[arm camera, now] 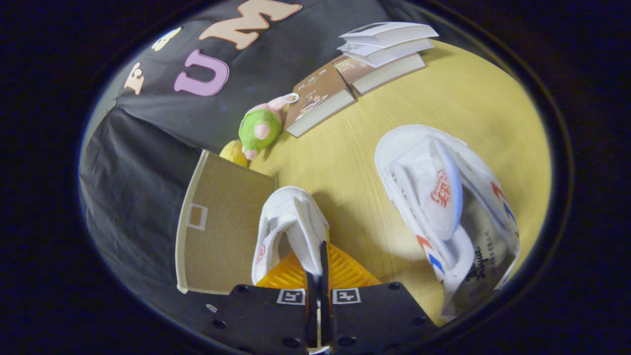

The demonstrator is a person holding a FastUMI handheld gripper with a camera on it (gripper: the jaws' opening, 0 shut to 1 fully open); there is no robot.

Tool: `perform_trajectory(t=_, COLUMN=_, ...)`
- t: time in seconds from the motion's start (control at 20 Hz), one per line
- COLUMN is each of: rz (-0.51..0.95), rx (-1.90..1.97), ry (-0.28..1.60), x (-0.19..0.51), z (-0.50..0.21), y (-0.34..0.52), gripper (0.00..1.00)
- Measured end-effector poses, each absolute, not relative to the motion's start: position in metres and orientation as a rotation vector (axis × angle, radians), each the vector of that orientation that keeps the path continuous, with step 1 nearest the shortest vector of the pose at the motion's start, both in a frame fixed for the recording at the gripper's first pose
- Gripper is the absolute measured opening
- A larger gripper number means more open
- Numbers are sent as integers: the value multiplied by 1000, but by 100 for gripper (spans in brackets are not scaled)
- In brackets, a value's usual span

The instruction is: Open the storage box then place both shoes into the box .Put the left shoe in first, then the right shoe, with the right side of both shoes facing outward in a uniform manner.

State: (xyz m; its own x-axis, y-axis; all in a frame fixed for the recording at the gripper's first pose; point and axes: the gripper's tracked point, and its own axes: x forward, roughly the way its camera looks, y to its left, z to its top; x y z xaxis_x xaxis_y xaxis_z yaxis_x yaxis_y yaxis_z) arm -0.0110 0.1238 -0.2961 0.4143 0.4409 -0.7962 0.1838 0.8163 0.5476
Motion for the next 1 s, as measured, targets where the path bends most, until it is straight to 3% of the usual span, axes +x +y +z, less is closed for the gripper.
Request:
perform_trajectory(t=0.55, rz=324, rx=715, ry=1090, x=-24, z=-203, y=175, gripper=6)
perform_trajectory(t=1.0, rz=418, rx=751, ry=1137, x=8, z=-162, y=296, gripper=6)
